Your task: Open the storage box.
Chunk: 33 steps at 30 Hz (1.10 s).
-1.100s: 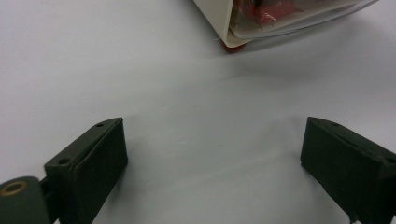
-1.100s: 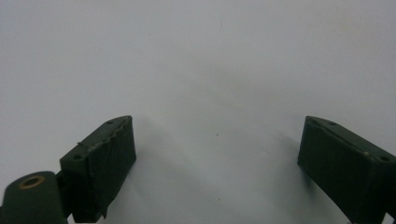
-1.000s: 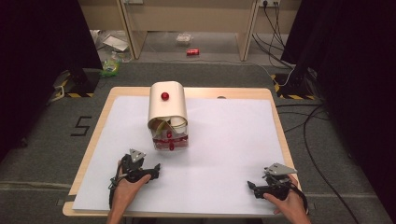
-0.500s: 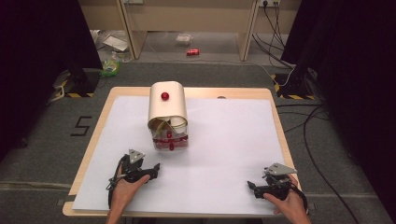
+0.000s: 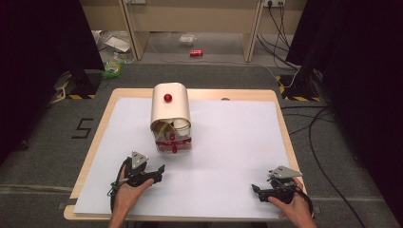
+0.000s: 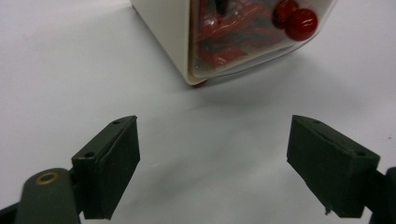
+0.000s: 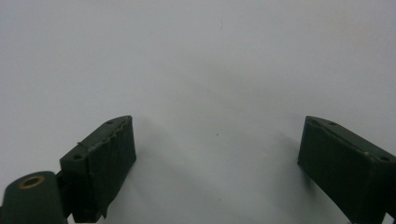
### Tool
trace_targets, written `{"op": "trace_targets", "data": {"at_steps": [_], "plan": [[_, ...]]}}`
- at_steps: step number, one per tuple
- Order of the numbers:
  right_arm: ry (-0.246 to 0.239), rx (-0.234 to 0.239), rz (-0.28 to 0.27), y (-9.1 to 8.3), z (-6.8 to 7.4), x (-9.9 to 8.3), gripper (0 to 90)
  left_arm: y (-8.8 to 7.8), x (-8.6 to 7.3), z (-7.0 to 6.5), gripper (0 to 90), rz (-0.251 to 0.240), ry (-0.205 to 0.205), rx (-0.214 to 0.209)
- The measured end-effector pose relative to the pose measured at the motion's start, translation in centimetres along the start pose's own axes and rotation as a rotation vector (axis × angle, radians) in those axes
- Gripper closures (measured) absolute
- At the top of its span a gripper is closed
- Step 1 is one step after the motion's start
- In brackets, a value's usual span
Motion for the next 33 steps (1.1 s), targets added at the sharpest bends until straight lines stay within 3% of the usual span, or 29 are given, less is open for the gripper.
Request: {"op": "trace_targets", "data": {"at_steps": [8, 17, 33], "plan": [[-0.001, 0.0, 0.0, 0.0, 0.0, 0.0, 11.5, -0.4, 0.3, -0.8, 18.0, -0.019, 0.016, -0.036], [-0.001, 0.001, 0.0, 0.0, 0.0, 0.0, 11.4, -1.3, 1.1, -3.2, 20.9, -0.072, 0.062, -0.102], [-0.002, 0.001, 0.001, 0.0, 0.0, 0.0, 11.3, -1.2, 2.3, -5.4, 25.2, -0.097, 0.134, -0.139]]}}
Point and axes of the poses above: each handheld gripper's, and its own axes: y roughly forward along the jaws, x roughly out of its top, z roughly to its left, the point moved 5 cm from there along y, roughly forward along the jaws, and after that the axes turned 13 degrees about -y, right-handed, at the moved point
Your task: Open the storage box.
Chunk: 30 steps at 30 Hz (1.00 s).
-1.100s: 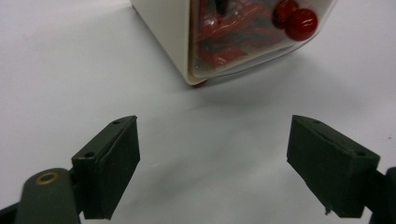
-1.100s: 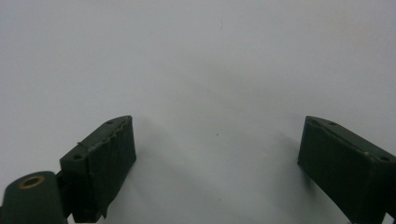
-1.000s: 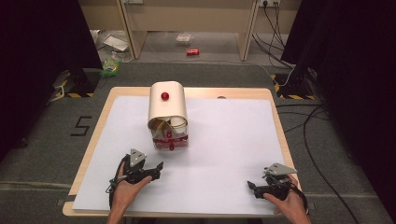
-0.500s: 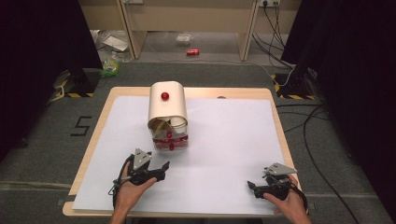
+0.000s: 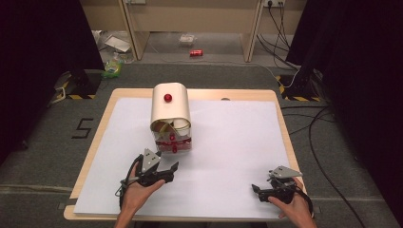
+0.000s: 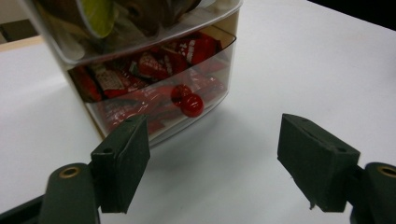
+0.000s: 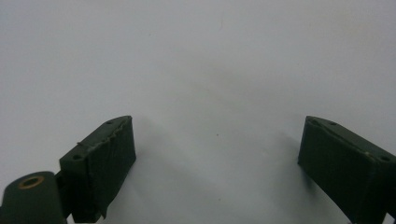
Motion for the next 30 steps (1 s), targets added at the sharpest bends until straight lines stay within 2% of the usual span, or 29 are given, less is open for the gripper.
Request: {"op": "trace_targets", "data": {"at_steps": [13, 21, 30], "plan": [[-0.001, 0.0, 0.0, 0.0, 0.0, 0.0, 11.2, 1.2, 1.3, -0.6, 26.1, -0.021, 0.07, -0.003], [-0.001, 0.0, 0.0, 0.0, 0.0, 0.0, 11.2, 1.6, 1.4, -0.3, 26.1, -0.038, 0.089, 0.001], [-0.001, 0.0, 0.0, 0.0, 0.0, 0.0, 11.2, 2.1, 1.8, -0.6, 25.9, -0.043, 0.15, 0.021]]}}
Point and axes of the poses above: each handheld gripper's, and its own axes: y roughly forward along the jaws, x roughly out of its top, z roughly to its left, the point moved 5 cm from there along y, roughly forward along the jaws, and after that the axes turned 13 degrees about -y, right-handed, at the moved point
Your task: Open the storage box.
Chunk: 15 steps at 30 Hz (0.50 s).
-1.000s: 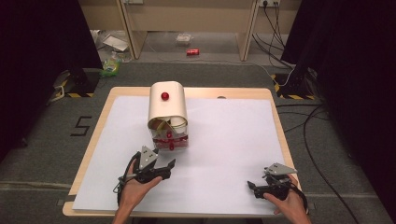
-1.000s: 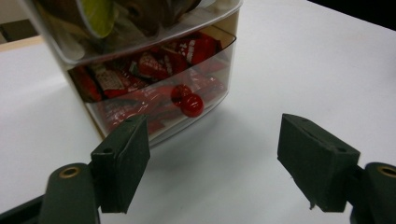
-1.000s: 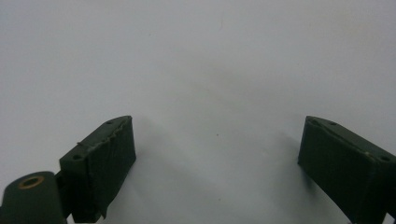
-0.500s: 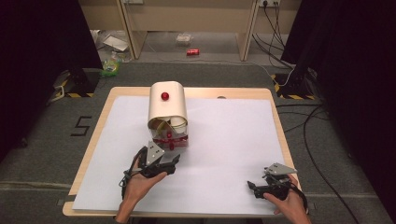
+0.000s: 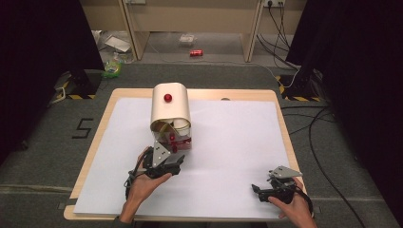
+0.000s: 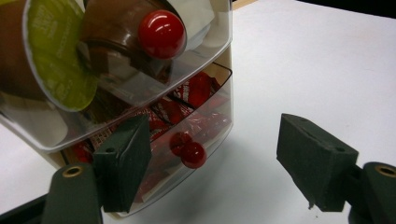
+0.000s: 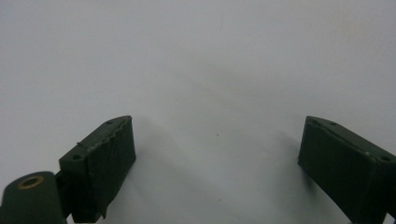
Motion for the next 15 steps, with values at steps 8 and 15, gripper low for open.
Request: {"op": "trace_targets", "data": {"at_steps": [8, 15], "plan": [[0.001, 0.001, 0.0, 0.0, 0.02, 0.0, 11.2, 0.72, -0.24, -0.07, 26.4, 0.003, 0.029, 0.01], [0.001, 0.001, 0.0, 0.0, 0.02, 0.0, 11.2, 0.94, -0.34, -0.36, 26.8, 0.001, 0.079, 0.02]]}}
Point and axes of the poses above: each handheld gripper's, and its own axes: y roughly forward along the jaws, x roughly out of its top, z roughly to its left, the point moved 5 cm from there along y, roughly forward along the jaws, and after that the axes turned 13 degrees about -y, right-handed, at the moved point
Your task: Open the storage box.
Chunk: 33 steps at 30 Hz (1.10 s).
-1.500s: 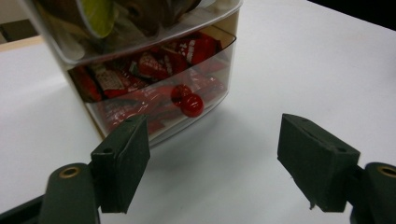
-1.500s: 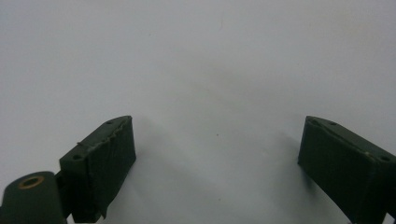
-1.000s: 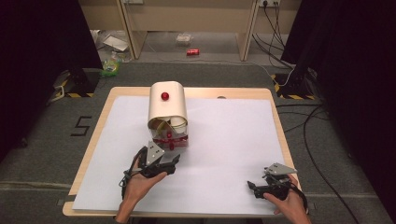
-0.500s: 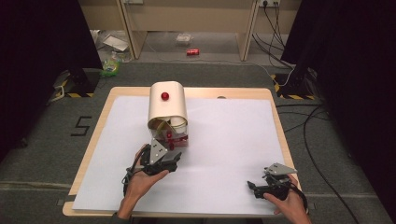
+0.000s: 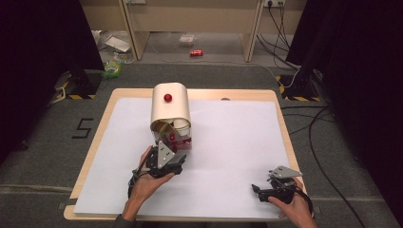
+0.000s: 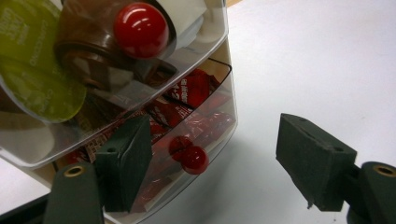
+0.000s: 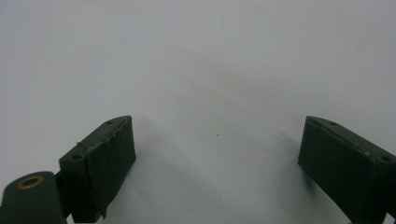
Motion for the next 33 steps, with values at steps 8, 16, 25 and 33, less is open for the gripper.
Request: {"op": "trace_targets", "data": {"at_steps": [8, 16, 25, 33], "plan": [[0.0, 0.0, 0.0, 0.0, 0.0, 0.0, 11.2, 0.2, -0.2, -0.4, 27.0, -0.001, 0.097, 0.008], [-0.001, 0.0, 0.0, 0.0, 0.0, 0.0, 11.2, 0.5, -0.2, -0.8, 28.1, 0.001, 0.155, 0.012], [-0.001, 0.0, 0.0, 0.0, 0.0, 0.0, 11.2, 0.8, -0.5, -1.4, 28.7, -0.009, 0.292, 0.07], [-0.001, 0.0, 0.0, 0.0, 0.0, 0.0, 11.2, 0.9, -0.7, -1.1, 28.8, -0.018, 0.329, 0.077]]}}
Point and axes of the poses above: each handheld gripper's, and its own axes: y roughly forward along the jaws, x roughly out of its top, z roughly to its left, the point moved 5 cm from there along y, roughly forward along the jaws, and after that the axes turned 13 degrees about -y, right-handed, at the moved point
